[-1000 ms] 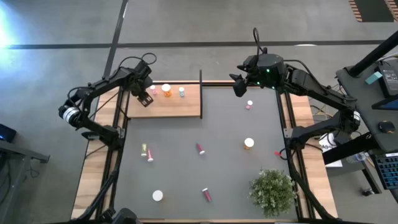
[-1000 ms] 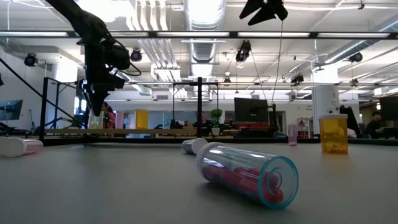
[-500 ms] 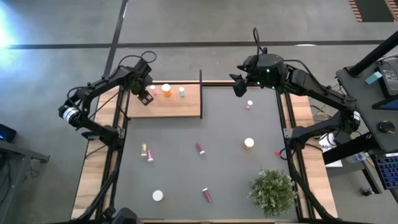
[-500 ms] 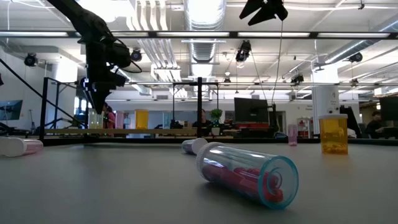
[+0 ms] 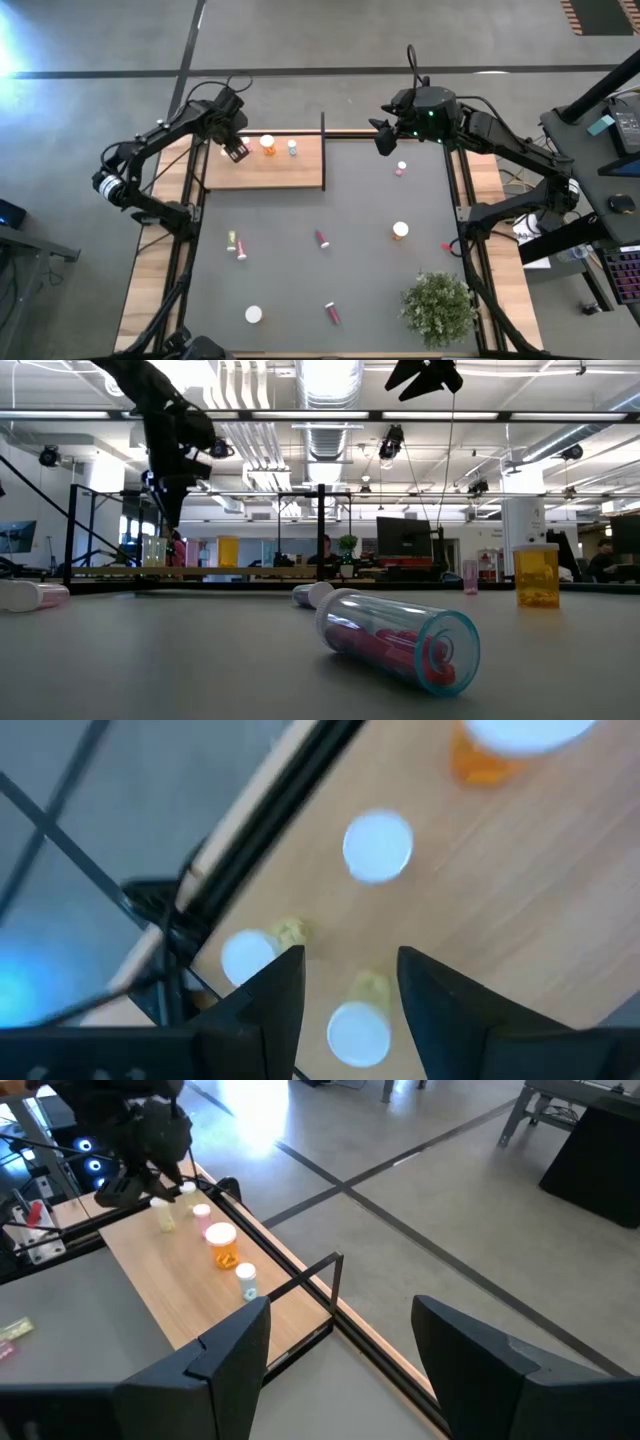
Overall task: Pick and place medicine bottles onto shelf by color
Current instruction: Put the left pink pill bottle on the shelf aligned with the other pink pill bottle
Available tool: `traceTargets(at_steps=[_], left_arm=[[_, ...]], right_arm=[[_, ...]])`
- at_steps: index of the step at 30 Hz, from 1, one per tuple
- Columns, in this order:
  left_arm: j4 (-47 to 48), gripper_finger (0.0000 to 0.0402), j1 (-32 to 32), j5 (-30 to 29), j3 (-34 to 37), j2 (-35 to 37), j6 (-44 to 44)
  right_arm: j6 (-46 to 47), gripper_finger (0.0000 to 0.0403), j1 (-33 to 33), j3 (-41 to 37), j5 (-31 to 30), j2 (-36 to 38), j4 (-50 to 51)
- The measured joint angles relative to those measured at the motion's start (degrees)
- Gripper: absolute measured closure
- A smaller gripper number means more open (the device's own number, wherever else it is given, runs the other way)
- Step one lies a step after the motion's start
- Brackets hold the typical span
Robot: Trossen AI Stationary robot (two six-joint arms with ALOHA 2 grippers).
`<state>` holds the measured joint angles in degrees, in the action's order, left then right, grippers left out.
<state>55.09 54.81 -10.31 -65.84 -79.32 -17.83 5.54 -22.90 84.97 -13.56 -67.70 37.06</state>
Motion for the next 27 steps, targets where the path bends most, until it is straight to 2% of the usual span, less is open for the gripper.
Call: traceTargets(at_steps=[8, 14, 21, 24, 27], left_arm=[[-0.05, 0.0258, -8.11, -1.24, -3.96, 3.17, -0.39], [-0.1, 0.0258, -19.42, -4.53, -5.91, 4.55, 5.43], [-0.13, 0.0258, -34.42, -8.28, -5.99, 6.17, 7.63], [-0.18, 0.0258, -40.23, -8.31, -5.95, 6.08, 13.91], [-0.17, 0.0258, -45.35, -8.32, -5.86, 5.34, 25.52]], right_arm=[[0.0, 0.017, -0.02, 0.01, 0.01, -0.02, 0.02], [0.0, 0.017, -0.02, 0.01, 0.0, -0.01, 0.0], [0.0, 0.017, 0.0, 0.0, 0.0, -0.02, 0.02], [0.0, 0.017, -0.01, 0.02, 0.01, -0.02, 0.02], [0.0, 0.017, 0.0, 0.0, 0.02, -0.02, 0.02]])
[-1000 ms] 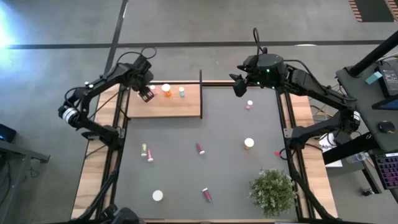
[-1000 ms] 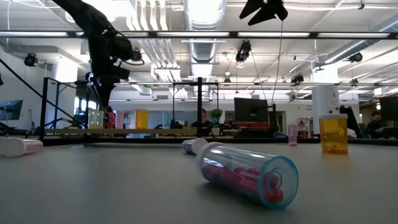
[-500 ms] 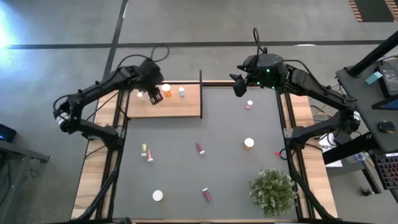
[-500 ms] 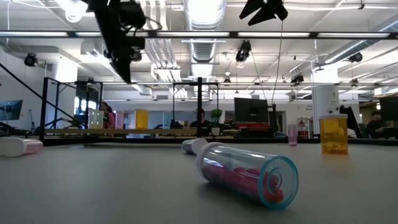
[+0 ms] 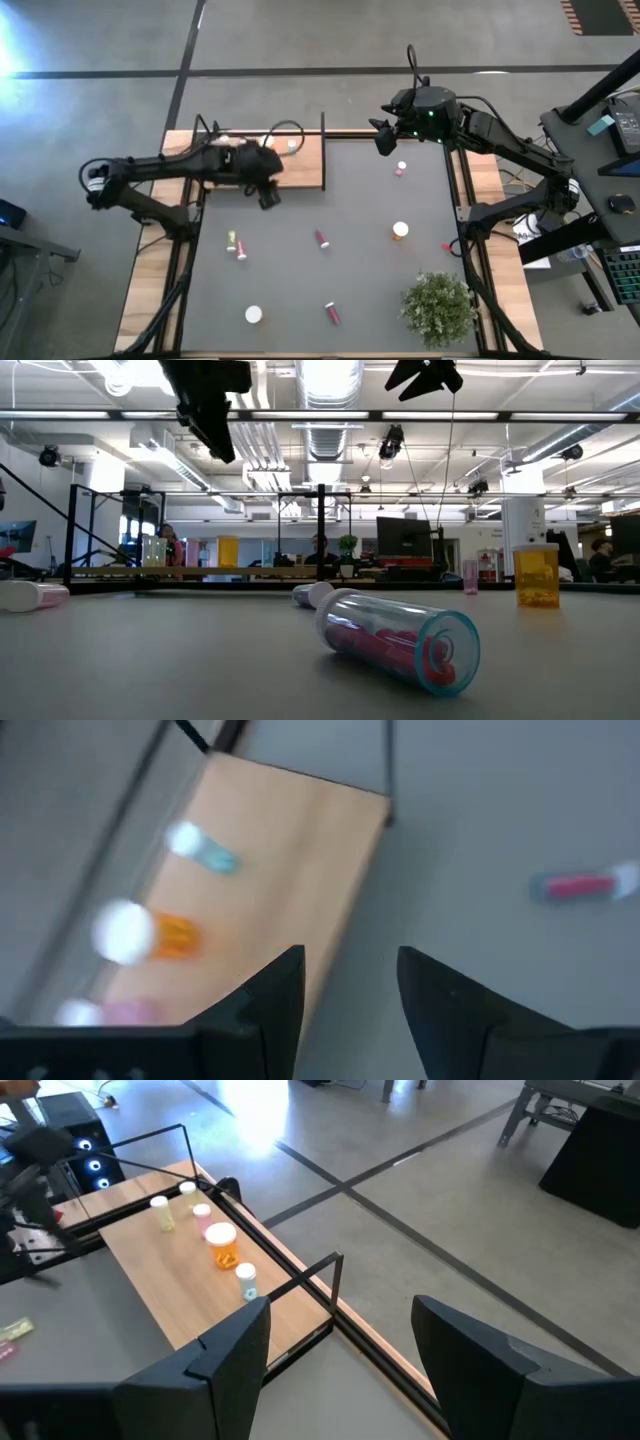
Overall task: Pick and place medicine bottles onto shelf by color
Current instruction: Put the left pink pill bottle on the shelf aligned with the other pink pill bottle
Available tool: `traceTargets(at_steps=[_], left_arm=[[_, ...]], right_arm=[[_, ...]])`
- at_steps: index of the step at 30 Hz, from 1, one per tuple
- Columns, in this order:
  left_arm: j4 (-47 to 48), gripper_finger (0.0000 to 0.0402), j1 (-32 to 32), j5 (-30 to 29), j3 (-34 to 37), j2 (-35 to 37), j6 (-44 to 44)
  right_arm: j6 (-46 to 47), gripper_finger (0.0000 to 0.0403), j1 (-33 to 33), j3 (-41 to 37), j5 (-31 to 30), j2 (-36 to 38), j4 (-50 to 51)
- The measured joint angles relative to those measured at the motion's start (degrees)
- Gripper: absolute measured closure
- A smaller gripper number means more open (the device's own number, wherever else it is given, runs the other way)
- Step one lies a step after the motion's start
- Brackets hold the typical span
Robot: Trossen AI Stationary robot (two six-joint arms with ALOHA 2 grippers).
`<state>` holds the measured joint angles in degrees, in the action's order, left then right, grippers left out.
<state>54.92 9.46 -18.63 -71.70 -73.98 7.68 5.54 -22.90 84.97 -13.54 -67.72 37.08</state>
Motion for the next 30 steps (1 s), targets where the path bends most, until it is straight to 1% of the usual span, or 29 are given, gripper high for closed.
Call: traceTargets(at_steps=[3, 5, 8, 11, 14, 16, 23, 26, 30], left_arm=[[0.16, 0.0258, -4.46, -0.15, 0.33, -1.12, 12.92], [1.85, 0.0258, -7.08, -0.37, 0.74, -1.93, 19.02], [5.25, 0.0258, -10.68, -0.35, 1.01, -3.41, 24.12], [10.46, 0.0258, -14.31, 0.12, 1.09, -4.2, 24.71], [14.65, 0.0258, -18.52, 1.33, 1.26, -4.67, 21.41], [15.6, 0.0258, -21.42, 1.93, 1.32, -4.69, 18.02], [15.79, 0.0258, -30.45, 5.02, 1.33, -4.58, 1.25], [14.14, 0.0258, -32.4, 6.21, 1.36, -4.61, -2.18], [7.9, 0.0258, -33.01, 10.51, 1.71, -4.61, -8.25]], right_arm=[[0.0, 0.017, -0.02, -0.01, -0.02, 0.02, -0.02], [0.0, 0.017, -0.02, 0.0, -0.02, 0.02, -0.01], [0.0, 0.017, -0.01, 0.0, -0.01, 0.02, 0.0], [0.0, 0.017, -0.02, -0.01, -0.01, 0.01, 0.0], [0.0, 0.017, -0.01, 0.0, -0.02, 0.01, 0.0], [0.0, 0.017, 0.0, 0.0, -0.02, 0.01, -0.02], [0.0, 0.017, -0.01, -0.01, -0.02, 0.02, -0.02], [0.0, 0.017, -0.01, -0.01, -0.02, 0.01, -0.02], [0.0, 0.017, 0.0, -0.01, -0.02, 0.0, -0.02]])
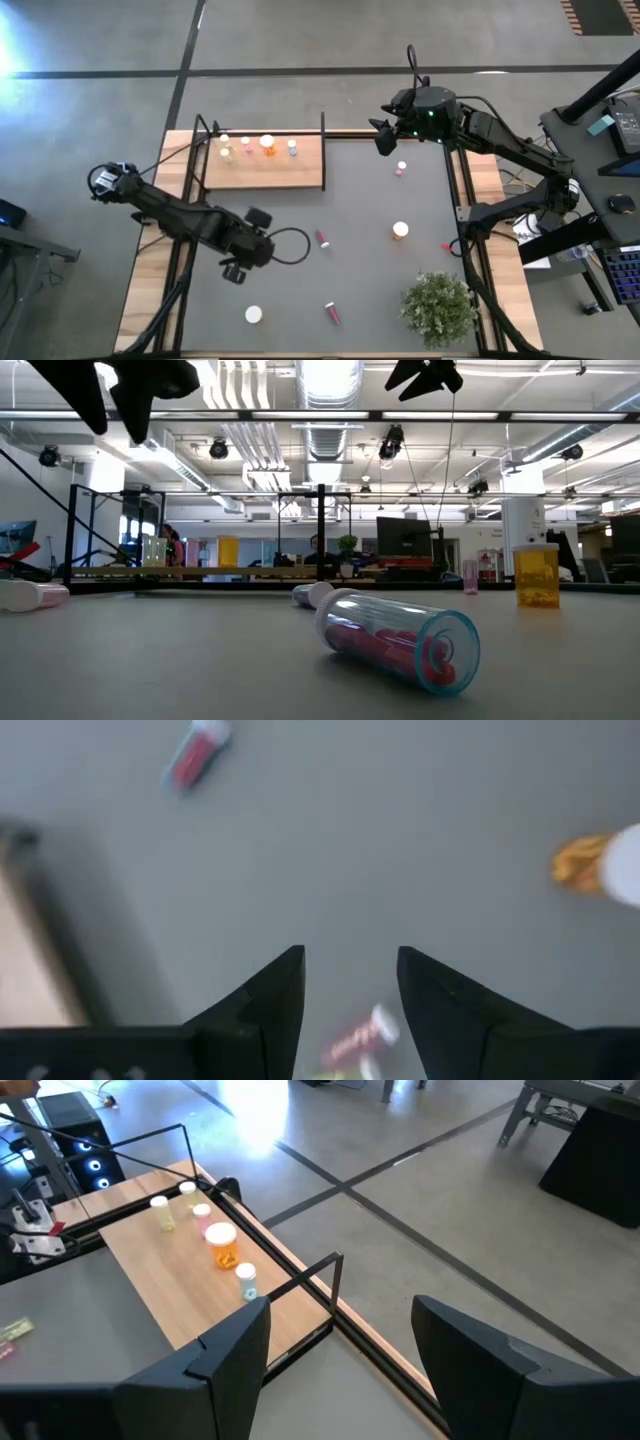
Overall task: Pick and place medicine bottles onto shelf by color
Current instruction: Put the left pink pill bottle on the shelf aligned with the other pink pill bottle
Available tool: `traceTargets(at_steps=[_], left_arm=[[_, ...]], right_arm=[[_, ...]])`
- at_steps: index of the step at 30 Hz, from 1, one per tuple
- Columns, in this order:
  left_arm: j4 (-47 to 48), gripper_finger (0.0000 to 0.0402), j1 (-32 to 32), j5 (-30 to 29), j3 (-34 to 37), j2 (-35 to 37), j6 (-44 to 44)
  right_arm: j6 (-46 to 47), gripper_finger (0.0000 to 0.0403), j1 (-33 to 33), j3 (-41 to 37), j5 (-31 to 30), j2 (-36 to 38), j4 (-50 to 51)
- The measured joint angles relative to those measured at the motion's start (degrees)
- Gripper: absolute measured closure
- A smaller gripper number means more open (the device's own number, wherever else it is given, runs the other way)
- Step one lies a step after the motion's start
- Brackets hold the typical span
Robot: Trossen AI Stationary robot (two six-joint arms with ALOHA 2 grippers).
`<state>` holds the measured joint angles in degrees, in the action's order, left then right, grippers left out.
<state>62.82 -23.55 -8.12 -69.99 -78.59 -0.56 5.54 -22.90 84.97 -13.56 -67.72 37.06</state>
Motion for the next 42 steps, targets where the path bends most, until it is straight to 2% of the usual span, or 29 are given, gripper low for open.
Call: traceTargets(at_steps=[4, 10, 20, 28, 35, 42], left_arm=[[-5.01, 0.0258, -0.03, 3.03, 1.66, 0.0, -8.45], [-4.91, 0.0258, -0.07, 5.73, 6.65, -0.02, -19.72], [-4.56, 0.0258, -0.29, 8.31, 15.39, 2.96, -28.7], [-9.22, 0.0258, -0.2, 8.22, 25.01, 6.78, -39.74], [-10.64, 0.0258, -0.07, 5.85, 29.84, 6.82, -46.05], [-15.06, 0.0258, -0.05, 5.84, 32.58, 6.62, -46.37]], right_arm=[[0.0, 0.017, -0.02, 0.01, 0.01, 0.0, 0.0], [0.0, 0.017, -0.02, 0.0, 0.0, 0.02, 0.0], [-0.02, 0.017, -0.02, 0.02, 0.01, 0.0, 0.0], [0.0, 0.017, 0.0, 0.0, 0.0, 0.0, 0.02], [0.0, 0.017, -0.01, 0.02, 0.0, 0.0, 0.01], [0.0, 0.017, -0.02, 0.0, 0.0, 0.0, 0.0]])
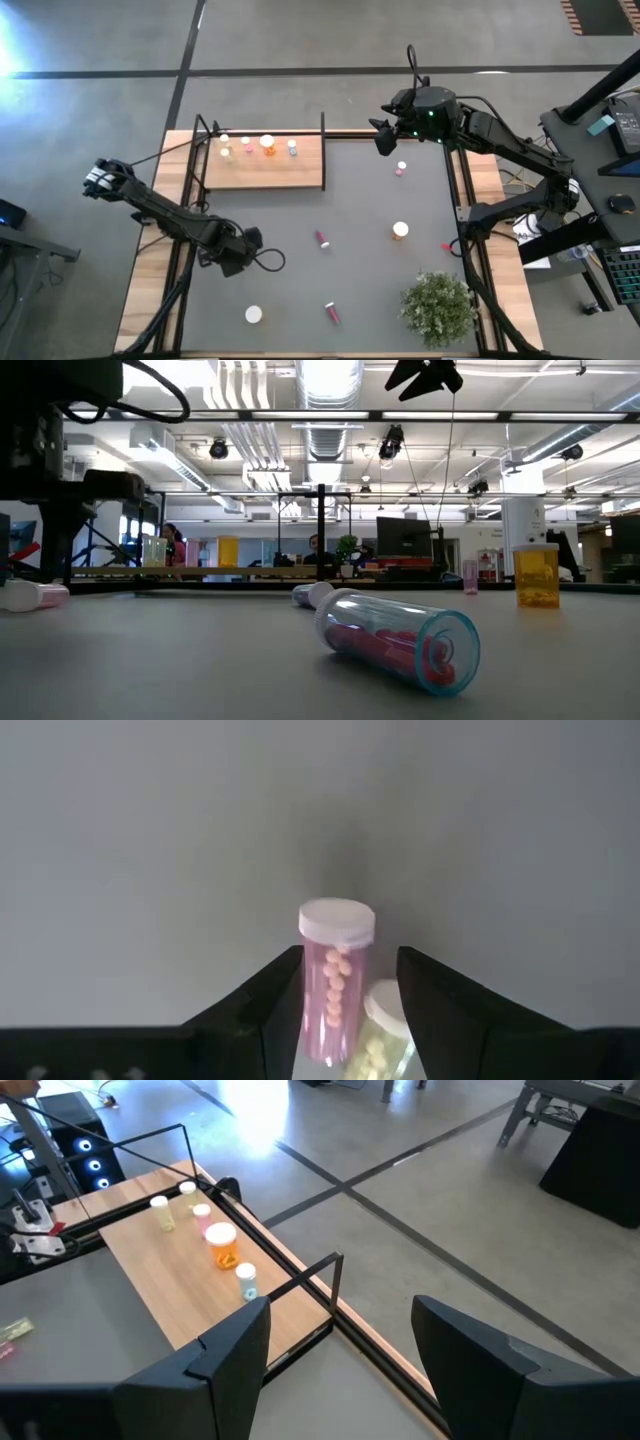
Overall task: Pick and place medicine bottles onto shelf by color
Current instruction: Put the left pink pill bottle on the shelf aligned with the other pink pill bottle
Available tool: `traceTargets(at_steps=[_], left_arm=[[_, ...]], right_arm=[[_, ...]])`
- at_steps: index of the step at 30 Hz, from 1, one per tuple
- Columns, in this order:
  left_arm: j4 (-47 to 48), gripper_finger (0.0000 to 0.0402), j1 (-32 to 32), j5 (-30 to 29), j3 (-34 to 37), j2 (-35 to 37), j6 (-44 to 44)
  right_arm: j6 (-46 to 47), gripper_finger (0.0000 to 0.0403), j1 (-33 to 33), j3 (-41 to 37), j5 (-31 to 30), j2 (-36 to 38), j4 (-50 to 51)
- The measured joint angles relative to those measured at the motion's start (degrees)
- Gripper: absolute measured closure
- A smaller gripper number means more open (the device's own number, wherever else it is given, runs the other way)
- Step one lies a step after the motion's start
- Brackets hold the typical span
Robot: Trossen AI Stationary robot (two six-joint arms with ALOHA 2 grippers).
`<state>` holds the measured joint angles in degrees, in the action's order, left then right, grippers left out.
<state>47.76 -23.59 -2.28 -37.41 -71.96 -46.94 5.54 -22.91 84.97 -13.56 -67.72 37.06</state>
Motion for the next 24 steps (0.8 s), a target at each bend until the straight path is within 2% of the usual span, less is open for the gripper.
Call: traceTargets(at_steps=[11, 20, 24], left_arm=[[-7.58, 0.0258, 1.14, -1.95, 5.32, -0.09, 0.09], [-10.81, 0.0258, 1.56, -2.96, 5.51, -0.37, 1.6], [-13.43, 0.0271, 1.6, -3.29, 5.53, -0.42, 1.64]], right_arm=[[0.0, 0.017, 0.01, 0.0, 0.0, 0.01, 0.0], [0.0, 0.017, 0.01, 0.0, 0.0, 0.02, 0.01], [0.0, 0.017, 0.01, 0.0, 0.0, 0.02, 0.0]])
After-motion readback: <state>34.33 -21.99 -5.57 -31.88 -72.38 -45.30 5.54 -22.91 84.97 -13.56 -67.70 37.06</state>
